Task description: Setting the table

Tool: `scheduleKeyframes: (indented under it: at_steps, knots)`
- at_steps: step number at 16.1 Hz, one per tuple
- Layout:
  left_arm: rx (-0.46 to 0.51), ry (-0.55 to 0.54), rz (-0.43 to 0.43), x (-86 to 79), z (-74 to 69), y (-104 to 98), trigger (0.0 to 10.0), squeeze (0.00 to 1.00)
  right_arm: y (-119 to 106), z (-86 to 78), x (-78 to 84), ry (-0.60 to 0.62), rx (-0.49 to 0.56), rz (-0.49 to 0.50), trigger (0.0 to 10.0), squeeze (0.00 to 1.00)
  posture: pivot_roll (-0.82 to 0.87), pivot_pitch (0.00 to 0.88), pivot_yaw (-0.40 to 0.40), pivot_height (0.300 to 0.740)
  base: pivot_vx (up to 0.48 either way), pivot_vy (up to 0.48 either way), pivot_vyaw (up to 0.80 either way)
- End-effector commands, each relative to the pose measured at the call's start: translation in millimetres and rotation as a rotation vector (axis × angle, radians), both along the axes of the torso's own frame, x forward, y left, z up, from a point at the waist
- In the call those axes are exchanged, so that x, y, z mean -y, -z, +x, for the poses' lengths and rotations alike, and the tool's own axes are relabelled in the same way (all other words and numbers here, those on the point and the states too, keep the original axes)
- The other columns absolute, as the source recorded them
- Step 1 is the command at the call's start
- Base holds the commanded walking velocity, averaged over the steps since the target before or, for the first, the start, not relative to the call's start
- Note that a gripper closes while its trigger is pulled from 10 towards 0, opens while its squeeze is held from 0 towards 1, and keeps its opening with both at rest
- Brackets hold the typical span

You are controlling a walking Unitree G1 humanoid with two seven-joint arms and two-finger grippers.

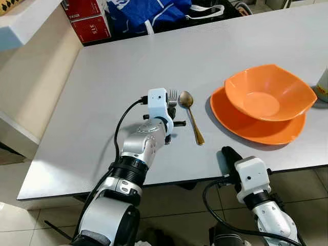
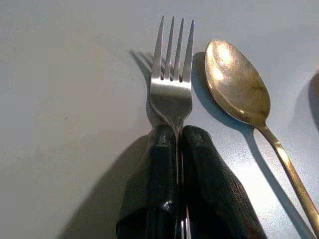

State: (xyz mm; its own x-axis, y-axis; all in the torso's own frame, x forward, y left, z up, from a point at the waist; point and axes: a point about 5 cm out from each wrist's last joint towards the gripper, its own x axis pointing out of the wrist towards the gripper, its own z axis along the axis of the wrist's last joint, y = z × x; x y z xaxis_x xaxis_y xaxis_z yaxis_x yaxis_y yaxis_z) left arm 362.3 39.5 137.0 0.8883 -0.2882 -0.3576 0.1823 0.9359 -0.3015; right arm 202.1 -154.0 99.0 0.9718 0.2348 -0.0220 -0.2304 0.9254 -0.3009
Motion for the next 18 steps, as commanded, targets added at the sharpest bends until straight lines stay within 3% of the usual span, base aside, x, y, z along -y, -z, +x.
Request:
scheduleKeyframes:
  at_steps: [1, 10, 18]
  knots:
    - [-0.102, 0.095, -0.073, 51.2, -19.5, 9.1, 10.0, 1.0, 4.6, -1.7, -1.0, -0.003, -0.036, -0.004, 10.0, 0.0, -0.37, 0.116, 0.199, 0.702, 0.0, 0.0, 0.0]
    - [-0.114, 0.082, -0.055, 51.4, -21.0, 4.5, 10.0, 1.0, 5.2, 1.2, -2.1, -0.011, -0.036, -0.005, 10.0, 0.0, -0.36, 0.108, 0.196, 0.702, 0.0, 0.0, 0.0]
    - [-0.133, 0.068, 0.025, 42.0, -21.1, 10.4, 10.0, 1.0, 6.6, 4.5, -3.0, -0.015, -0.034, -0.006, 10.0, 0.0, -0.35, 0.081, 0.197, 0.702, 0.0, 0.0, 0.0]
